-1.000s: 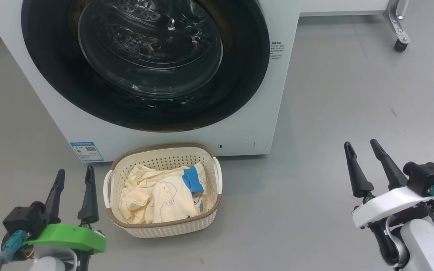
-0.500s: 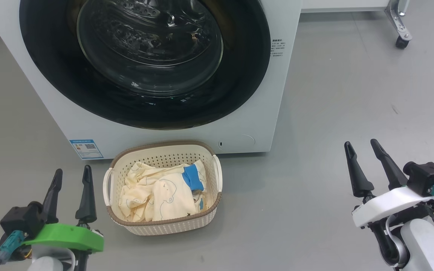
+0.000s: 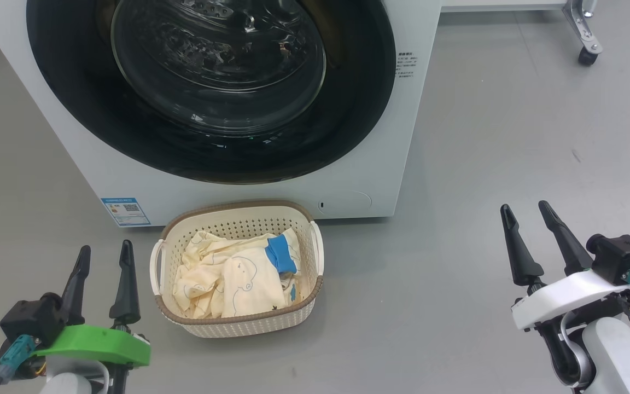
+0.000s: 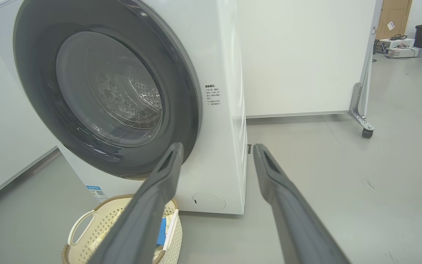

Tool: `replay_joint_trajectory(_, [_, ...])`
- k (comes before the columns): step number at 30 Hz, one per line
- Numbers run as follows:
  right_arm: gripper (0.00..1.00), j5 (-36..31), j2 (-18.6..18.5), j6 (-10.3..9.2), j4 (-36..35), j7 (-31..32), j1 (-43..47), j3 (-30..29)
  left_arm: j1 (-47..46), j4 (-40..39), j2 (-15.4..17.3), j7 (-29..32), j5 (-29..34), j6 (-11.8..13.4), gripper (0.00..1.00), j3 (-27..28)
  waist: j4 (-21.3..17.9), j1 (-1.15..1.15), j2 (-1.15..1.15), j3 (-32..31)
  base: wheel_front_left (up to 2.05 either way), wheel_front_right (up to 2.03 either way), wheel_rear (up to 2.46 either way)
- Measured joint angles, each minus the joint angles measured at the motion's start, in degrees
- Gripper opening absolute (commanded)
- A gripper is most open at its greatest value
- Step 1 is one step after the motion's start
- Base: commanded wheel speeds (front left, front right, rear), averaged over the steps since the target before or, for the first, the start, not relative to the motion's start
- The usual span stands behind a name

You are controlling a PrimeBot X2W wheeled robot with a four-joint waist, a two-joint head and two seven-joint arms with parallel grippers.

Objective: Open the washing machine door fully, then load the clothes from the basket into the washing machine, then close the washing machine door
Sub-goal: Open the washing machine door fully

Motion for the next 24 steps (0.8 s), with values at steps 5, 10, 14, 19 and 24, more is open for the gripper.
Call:
replay_joint_trajectory(5, [1.0,0.0,-0.2,0.0,-0.4,0.0,0.0,-0.5,0.0,-0.1,0.0,0.0,0.0,0.0,1.0,-0.2,0.1,0.0,0.0,0.5,0.0,0.0,0.0])
replay_joint_trajectory(10, [1.0,0.0,-0.7,0.0,-0.6,0.0,-1.1,-0.9,0.0,-0.4,0.1,0.0,0.0,0.0,1.0,-0.2,0.4,0.0,0.0,1.5,0.0,0.0,0.0])
replay_joint_trajectory(14, [1.0,0.0,-1.0,0.0,-1.0,-0.2,-2.5,-1.7,-0.1,-0.7,0.2,0.0,0.0,0.0,1.0,-0.3,0.6,0.0,0.0,2.3,0.0,0.0,0.0])
replay_joint_trajectory(19, [1.0,0.2,-1.4,0.0,-1.3,-0.2,-4.0,-2.6,-0.2,-0.8,0.3,0.0,0.0,0.0,1.0,-0.6,0.7,0.0,0.0,3.1,0.0,0.0,0.0])
replay_joint_trajectory(24, [1.0,0.9,-2.4,0.0,-1.4,-0.2,-6.1,-4.3,-1.2,-1.2,0.6,0.0,0.0,0.0,1.0,-1.5,1.0,0.0,0.0,4.4,0.0,0.0,0.0])
